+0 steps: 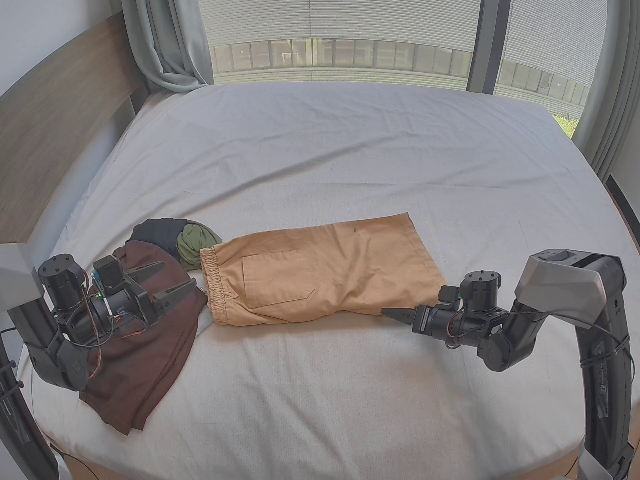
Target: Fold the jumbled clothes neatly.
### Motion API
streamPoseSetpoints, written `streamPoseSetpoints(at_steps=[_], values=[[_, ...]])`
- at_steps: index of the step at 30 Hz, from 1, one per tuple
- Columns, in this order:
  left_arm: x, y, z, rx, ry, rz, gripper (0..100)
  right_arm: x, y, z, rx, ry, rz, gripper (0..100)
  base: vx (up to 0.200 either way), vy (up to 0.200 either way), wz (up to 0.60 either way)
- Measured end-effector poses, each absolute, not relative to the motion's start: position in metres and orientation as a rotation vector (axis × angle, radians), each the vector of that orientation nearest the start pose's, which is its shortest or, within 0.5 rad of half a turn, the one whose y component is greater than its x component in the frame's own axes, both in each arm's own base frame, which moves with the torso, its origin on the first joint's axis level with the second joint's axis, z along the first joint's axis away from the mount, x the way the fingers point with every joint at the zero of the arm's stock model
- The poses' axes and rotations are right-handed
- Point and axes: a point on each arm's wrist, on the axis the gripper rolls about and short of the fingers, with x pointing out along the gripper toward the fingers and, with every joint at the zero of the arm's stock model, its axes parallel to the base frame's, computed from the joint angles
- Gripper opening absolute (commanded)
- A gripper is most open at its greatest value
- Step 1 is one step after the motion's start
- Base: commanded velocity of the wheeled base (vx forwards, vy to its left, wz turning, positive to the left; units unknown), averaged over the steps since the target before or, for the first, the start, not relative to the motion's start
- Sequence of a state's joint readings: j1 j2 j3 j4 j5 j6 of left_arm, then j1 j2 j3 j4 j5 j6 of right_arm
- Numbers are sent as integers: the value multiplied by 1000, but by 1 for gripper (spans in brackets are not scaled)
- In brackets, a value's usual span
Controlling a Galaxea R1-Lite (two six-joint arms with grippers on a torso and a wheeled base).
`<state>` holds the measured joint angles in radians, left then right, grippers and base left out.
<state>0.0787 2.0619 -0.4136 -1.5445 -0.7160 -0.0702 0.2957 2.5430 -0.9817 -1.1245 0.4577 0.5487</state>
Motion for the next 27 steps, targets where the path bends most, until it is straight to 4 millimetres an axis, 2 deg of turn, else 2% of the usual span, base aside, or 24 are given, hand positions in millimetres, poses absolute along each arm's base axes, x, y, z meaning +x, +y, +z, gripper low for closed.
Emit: streamPoseSetpoints(at_steps=[13, 24, 25, 27], values=[[300, 10, 74, -112, 121, -630, 100, 427, 171, -51, 621, 545, 602, 100, 0, 0, 0], [300, 12, 73, -115, 126, -626, 100, 437, 174, -55, 622, 495, 553, 100, 0, 0, 0], [300, 12, 72, -115, 126, -625, 100, 438, 175, -56, 622, 490, 549, 0, 0, 0, 0], [301, 11, 72, -116, 129, -626, 100, 439, 175, -57, 620, 488, 542, 0, 0, 0, 0]])
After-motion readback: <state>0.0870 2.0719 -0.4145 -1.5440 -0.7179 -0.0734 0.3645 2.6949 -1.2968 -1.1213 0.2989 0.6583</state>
